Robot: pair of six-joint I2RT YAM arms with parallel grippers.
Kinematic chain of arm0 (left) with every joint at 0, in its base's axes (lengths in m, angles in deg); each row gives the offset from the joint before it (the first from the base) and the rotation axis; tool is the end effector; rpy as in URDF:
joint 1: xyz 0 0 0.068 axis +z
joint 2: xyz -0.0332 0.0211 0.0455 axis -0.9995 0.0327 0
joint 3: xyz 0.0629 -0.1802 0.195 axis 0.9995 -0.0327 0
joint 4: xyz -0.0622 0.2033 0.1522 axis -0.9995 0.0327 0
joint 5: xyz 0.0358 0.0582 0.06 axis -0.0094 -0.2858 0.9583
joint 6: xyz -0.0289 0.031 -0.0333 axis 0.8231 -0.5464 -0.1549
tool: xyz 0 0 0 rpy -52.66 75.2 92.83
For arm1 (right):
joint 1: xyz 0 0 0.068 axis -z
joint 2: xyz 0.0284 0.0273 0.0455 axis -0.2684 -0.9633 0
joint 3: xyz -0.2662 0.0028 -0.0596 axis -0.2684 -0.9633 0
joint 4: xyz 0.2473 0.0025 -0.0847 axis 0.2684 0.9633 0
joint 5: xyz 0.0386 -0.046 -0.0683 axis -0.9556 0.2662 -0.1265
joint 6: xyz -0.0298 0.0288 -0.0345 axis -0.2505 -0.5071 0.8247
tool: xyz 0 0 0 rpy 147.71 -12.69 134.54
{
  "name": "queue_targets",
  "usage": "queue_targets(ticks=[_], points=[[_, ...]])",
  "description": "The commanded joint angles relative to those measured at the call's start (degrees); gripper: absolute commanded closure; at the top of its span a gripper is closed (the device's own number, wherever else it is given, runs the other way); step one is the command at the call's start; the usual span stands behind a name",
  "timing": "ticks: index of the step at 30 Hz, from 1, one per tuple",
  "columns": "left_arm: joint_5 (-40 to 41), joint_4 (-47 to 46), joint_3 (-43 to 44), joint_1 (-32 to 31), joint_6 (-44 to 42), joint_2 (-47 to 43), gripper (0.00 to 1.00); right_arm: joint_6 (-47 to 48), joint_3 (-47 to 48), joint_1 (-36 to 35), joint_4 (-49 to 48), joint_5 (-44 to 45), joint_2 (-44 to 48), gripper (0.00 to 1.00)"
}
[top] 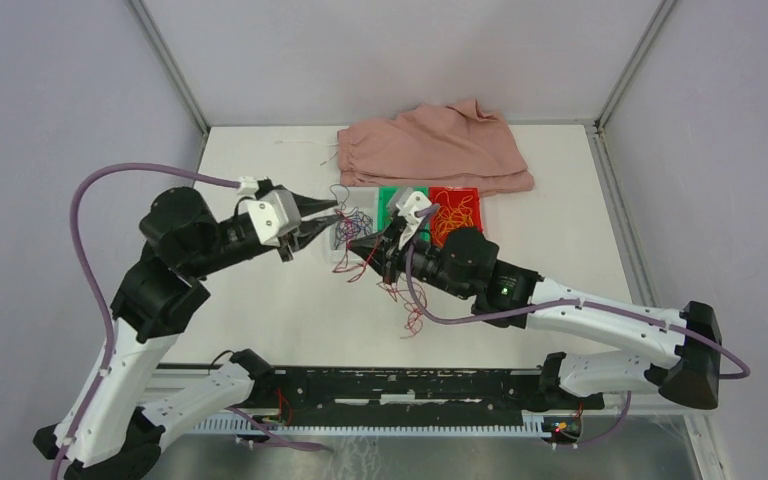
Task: Untangle the cables
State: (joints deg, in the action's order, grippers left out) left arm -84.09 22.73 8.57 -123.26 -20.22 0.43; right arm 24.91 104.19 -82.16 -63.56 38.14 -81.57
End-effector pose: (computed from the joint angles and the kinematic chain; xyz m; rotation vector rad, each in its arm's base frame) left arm 0.0944 -0.0860 0.4927 1.0604 1.1492 -0.5347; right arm 0.1156 0.2600 0.3789 -0.6895 1.4436 1.0146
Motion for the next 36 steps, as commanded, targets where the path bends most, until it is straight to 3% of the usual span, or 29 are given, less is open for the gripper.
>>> queue_targets(ticks=[1, 7, 10, 13, 20, 24, 28, 30, 36], points=[[-11.66, 11.12, -1.33, -0.11, -2.03, 0.25, 0.65, -1.24, 4.85, 0.32, 4.09, -2.40, -1.04, 0.99], [-16.51, 19.87, -4.03, -0.09, -9.08, 0.22, 0.50, -1.17, 9.25, 0.37, 14.52, 1.96, -3.01, 0.99], [-18.67, 19.98, -7.76, -0.10, -9.56, -1.08, 0.48, -0.92, 11.88, 0.31, 19.54, 4.32, -4.58, 0.99], [-21.00, 19.49, -9.86, -0.11, -8.68, -1.95, 0.39, -0.83, 14.56, 0.23, 24.00, 6.61, -6.37, 0.99], [-23.12, 18.96, -10.85, -0.11, -7.32, -2.52, 0.32, -0.16, 15.50, 0.15, 25.75, 9.17, -7.46, 0.99], [-19.37, 11.95, -13.37, -0.14, -1.31, -2.67, 0.29, -0.96, 15.92, 0.14, 26.00, 9.49, -7.67, 0.99], [-3.07, 1.42, -17.71, -0.11, 7.57, -3.37, 0.31, -2.13, 15.87, 0.06, 25.65, 9.33, -7.45, 0.99], [-1.35, 0.08, -18.17, -0.15, 8.58, -3.37, 0.31, -2.68, 15.85, 0.07, 25.74, 9.32, -7.46, 0.99], [-21.93, 4.93, -16.42, -0.11, 11.50, -1.38, 0.31, -2.96, 16.58, -0.21, 27.11, 11.02, -8.25, 0.99]])
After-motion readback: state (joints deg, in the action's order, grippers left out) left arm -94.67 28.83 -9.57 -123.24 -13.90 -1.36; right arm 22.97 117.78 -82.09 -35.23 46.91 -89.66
